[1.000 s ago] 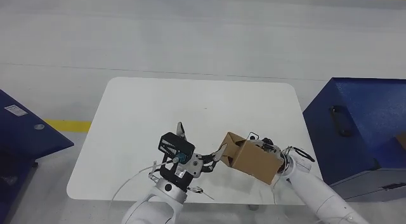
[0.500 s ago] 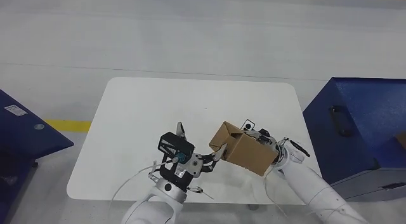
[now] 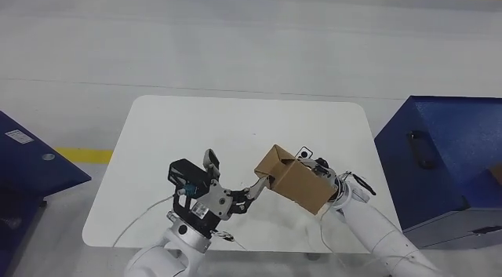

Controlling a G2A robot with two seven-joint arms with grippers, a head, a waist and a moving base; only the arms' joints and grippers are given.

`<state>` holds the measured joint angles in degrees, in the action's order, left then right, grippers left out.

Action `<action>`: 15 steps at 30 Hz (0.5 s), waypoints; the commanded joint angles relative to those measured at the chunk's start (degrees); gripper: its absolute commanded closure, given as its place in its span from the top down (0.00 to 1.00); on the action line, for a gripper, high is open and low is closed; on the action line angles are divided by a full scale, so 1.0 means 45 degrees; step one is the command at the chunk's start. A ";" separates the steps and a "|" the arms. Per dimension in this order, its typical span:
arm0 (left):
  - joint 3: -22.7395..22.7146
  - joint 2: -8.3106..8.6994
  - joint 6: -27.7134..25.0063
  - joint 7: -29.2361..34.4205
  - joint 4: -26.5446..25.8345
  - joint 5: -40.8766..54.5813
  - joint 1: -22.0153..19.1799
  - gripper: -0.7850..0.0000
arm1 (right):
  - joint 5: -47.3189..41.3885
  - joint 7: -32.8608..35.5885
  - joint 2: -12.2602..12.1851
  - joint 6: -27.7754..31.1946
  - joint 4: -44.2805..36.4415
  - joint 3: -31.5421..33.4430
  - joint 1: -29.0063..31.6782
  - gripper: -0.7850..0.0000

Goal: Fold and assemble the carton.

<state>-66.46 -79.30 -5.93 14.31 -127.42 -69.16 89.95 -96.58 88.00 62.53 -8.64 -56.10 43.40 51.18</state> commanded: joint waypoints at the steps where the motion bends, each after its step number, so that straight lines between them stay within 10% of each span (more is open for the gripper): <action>1: -0.0346 -0.0035 0.0155 0.0140 -0.0072 0.2542 -0.0082 1.00 | 0.0000 0.0000 0.0000 0.0000 0.0001 0.0000 0.0000 0.00; 15: -0.2694 0.0203 0.2481 0.7920 0.2072 0.8710 -0.2808 1.00 | 0.1257 0.0000 -0.0106 -0.0794 -0.1241 0.0959 0.0688 0.00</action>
<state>-78.89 -78.46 5.12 48.20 -118.90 -30.19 77.80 -91.16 88.02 62.07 -12.03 -61.44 47.42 54.08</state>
